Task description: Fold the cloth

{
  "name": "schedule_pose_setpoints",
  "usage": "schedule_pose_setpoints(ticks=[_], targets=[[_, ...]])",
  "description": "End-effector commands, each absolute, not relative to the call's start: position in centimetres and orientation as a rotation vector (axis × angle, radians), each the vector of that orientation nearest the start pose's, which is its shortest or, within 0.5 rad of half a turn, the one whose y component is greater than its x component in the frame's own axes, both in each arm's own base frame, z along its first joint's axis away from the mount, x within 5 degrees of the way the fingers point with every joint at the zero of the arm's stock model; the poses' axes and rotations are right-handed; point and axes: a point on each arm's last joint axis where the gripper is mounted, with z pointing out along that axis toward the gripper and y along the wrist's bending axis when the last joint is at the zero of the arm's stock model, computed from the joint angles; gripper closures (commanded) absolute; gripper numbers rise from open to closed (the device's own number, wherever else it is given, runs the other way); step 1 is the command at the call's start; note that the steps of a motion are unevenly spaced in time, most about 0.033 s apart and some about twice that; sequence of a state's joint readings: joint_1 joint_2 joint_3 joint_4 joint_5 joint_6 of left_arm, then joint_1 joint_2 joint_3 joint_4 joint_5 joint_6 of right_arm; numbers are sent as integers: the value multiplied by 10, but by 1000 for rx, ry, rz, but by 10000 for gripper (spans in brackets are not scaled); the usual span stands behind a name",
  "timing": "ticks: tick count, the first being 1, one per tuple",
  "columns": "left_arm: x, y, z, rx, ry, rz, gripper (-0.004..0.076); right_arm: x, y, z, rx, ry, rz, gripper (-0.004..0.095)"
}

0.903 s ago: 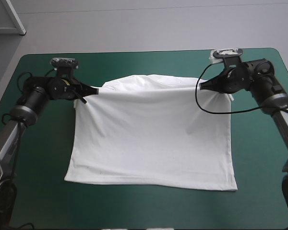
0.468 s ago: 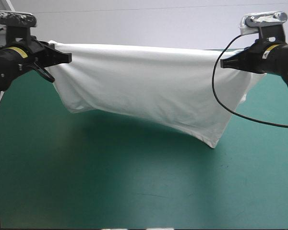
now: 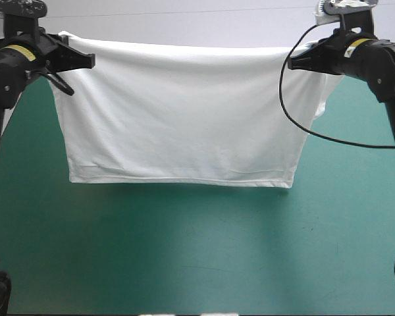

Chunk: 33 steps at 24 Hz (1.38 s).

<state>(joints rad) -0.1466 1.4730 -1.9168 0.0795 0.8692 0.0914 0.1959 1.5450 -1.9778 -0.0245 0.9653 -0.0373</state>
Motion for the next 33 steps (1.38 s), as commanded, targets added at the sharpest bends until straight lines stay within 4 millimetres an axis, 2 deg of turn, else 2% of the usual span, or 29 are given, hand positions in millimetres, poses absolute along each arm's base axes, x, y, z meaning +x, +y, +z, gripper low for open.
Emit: schedule_pose_setpoints(ticks=[1,4,7,12,16,18,19,20,22,23,24,25,27,29,30,31,33], targets=[[322,-43,527,223,1773,39,734,333,62,530,-222,1806,57,926],[346,-47,514,228,1793,39,734,349,65,536,-217,1764,59,926],[358,-48,514,227,1798,42,734,353,66,547,-212,1742,65,926],[353,-47,534,217,1748,41,734,343,62,563,-207,1733,50,926],[356,-48,527,221,1791,38,734,343,59,556,-207,1805,26,926],[368,-50,505,232,1907,29,734,356,61,532,-218,1949,23,926],[379,-54,482,239,2008,-11,734,369,64,505,-235,2097,15,926],[383,-55,471,244,2055,-21,734,374,65,491,-243,2171,13,926],[396,-60,425,254,2216,-69,734,391,72,442,-253,2377,60,926],[398,-63,392,259,2322,-95,734,393,76,408,-281,2498,95,926],[397,-63,374,263,2380,-97,734,391,75,392,-290,2557,93,926],[388,-62,347,270,2473,-94,734,381,73,370,-301,2629,84,926],[362,-58,315,275,2568,-91,734,355,69,348,-300,2643,87,926],[332,-53,301,279,2625,-89,734,319,62,332,-301,2681,88,926],[322,-52,297,281,2644,-88,734,309,60,331,-301,2688,88,926],[289,-47,292,277,2683,-89,734,276,54,310,-307,2762,84,926],[258,-42,290,267,2712,-92,734,249,50,294,-308,2819,92,926]])
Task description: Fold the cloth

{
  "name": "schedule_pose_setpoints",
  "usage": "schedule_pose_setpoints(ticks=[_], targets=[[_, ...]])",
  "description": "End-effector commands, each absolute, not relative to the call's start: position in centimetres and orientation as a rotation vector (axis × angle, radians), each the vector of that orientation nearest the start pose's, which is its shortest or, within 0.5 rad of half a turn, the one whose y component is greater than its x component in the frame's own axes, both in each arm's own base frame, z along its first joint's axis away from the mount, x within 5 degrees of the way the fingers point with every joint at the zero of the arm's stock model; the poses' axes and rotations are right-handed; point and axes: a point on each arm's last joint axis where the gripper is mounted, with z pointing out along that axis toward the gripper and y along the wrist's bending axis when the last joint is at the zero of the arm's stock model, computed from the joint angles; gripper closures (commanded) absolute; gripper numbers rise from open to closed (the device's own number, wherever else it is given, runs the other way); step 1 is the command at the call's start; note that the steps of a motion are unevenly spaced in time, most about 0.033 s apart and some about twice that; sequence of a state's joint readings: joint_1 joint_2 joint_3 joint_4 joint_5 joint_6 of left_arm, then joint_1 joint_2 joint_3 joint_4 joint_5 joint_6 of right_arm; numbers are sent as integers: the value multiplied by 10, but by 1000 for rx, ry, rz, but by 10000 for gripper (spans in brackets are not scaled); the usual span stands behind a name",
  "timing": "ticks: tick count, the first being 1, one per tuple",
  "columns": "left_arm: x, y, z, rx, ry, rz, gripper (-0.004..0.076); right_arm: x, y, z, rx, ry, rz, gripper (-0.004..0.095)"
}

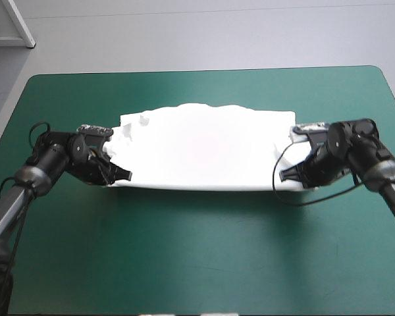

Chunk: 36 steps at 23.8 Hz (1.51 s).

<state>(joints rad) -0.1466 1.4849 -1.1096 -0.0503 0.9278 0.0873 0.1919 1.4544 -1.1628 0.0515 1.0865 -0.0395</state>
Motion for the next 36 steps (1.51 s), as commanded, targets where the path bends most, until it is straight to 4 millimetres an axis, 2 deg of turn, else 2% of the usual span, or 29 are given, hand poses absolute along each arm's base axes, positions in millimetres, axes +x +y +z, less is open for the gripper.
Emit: schedule_pose_setpoints(ticks=[1,5,7,9,10,11,12,14,17,18,19,20,22,24,26,29,36], targets=[[246,-41,289,268,2727,-95,734,240,48,288,-312,2837,90,926],[207,-35,281,290,2807,-90,734,215,45,264,-377,2897,89,926],[201,-35,273,339,2830,-88,725,210,46,253,-420,2911,125,885],[199,-37,267,380,2846,-123,633,211,49,252,-396,2893,163,683],[200,-39,267,391,2841,-149,520,214,49,253,-364,2864,164,459],[200,-40,267,382,2834,-166,430,216,49,253,-355,2844,167,347],[201,-40,267,382,2824,-167,296,219,50,255,-342,2812,171,202],[204,-40,269,379,2797,-159,183,226,51,267,-301,2766,177,98],[211,-38,282,331,2748,-126,193,233,51,288,-312,2702,150,99],[217,-36,300,299,2699,-82,207,238,49,309,-320,2648,112,111],[219,-35,310,296,2676,-58,213,239,48,315,-323,2632,102,119],[225,-31,334,280,2614,-3,220,242,47,330,-333,2596,69,149],[230,-25,359,219,2529,80,220,243,45,340,-342,2579,37,210],[232,-21,365,174,2496,131,220,243,45,339,-335,2587,39,247],[234,-17,364,125,2491,150,220,242,45,339,-318,2601,43,269],[242,-12,352,62,2499,102,220,241,45,338,-306,2614,46,280],[272,0,300,-96,2531,-46,221,240,45,338,-307,2626,45,282]])
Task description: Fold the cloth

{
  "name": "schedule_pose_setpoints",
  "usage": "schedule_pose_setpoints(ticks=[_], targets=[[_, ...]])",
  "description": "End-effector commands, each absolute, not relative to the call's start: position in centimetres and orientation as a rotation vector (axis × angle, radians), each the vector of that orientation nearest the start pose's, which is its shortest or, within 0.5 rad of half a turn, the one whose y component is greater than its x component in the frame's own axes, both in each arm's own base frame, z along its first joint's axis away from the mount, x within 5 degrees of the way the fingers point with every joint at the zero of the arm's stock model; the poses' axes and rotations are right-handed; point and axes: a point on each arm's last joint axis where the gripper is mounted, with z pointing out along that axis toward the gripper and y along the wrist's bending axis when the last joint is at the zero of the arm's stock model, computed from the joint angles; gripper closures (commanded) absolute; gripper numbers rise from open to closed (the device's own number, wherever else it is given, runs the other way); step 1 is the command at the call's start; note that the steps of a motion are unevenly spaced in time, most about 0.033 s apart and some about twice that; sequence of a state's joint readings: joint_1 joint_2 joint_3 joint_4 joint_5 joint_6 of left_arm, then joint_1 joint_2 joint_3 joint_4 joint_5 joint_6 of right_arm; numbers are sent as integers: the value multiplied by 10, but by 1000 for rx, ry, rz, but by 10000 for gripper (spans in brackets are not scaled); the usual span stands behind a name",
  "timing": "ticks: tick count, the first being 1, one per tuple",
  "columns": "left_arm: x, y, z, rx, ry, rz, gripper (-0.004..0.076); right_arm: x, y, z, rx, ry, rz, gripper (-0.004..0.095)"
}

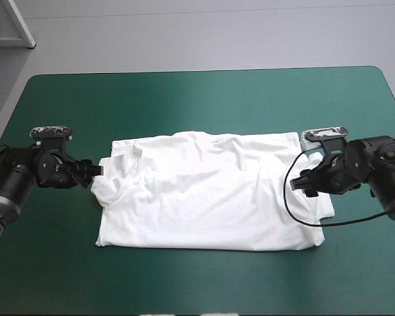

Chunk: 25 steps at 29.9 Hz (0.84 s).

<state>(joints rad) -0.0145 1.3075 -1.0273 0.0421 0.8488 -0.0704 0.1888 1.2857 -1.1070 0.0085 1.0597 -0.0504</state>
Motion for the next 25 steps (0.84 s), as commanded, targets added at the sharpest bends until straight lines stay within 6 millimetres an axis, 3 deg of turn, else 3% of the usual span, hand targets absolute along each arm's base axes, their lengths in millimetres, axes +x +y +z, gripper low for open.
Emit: schedule_pose_setpoints(ticks=[1,7,14,18,25], targets=[[278,-1,293,-92,2546,-52,221,240,45,338,-307,2626,45,283],[306,-2,254,-108,2617,-71,224,239,45,337,-308,2634,45,282],[321,-2,218,-123,2710,-76,318,239,44,337,-309,2642,44,284],[321,-4,211,-112,2749,-107,411,239,44,337,-309,2642,44,284],[320,-12,212,-69,2752,-226,664,239,44,337,-309,2642,44,302]])
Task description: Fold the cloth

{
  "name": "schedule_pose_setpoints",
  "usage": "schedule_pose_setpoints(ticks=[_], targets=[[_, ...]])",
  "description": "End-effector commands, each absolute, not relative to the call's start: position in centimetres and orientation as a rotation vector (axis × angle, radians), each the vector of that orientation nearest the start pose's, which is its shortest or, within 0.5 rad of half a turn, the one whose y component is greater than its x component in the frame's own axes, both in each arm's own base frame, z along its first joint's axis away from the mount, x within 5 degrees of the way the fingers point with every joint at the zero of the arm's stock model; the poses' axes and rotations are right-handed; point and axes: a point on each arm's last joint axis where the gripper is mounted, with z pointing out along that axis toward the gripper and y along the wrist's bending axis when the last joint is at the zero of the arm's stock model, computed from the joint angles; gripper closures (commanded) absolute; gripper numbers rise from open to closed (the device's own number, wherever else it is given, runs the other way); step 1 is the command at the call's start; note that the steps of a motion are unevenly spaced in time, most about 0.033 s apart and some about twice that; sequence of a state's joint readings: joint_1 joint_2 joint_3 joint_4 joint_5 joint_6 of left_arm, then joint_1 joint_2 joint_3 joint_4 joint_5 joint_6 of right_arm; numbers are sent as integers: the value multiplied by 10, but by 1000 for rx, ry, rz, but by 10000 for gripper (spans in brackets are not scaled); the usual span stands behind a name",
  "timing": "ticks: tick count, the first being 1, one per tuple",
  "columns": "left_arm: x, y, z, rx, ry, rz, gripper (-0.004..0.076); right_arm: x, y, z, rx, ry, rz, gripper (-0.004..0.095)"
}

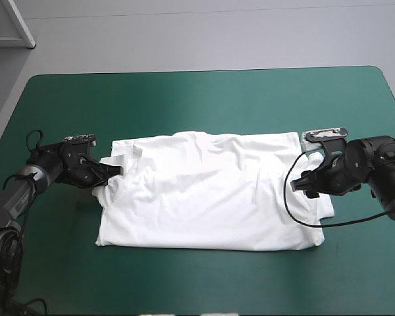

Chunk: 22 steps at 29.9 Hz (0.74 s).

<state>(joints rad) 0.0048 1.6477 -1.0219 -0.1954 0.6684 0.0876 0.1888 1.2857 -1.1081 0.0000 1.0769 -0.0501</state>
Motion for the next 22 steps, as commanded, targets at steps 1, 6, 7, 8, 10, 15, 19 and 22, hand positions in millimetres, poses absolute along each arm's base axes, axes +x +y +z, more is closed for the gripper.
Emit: schedule_pose_setpoints(ticks=[1,6,7,8,10,15,19,22], targets=[[320,-12,212,-67,2753,-224,703,239,44,337,-310,2645,44,302],[319,-11,219,-48,2720,-195,734,238,44,337,-310,2649,44,302],[318,-10,222,-44,2712,-184,734,238,44,337,-310,2649,44,302],[317,-9,226,-39,2693,-172,734,238,44,337,-310,2649,44,303],[314,-9,236,-59,2659,-165,734,238,44,337,-310,2649,44,303],[299,-4,269,-133,2565,-116,734,240,45,338,-308,2632,45,304],[286,-3,293,-183,2481,-117,734,240,45,338,-307,2625,45,319],[278,-6,308,-203,2417,-161,734,241,45,338,-307,2620,46,329]])
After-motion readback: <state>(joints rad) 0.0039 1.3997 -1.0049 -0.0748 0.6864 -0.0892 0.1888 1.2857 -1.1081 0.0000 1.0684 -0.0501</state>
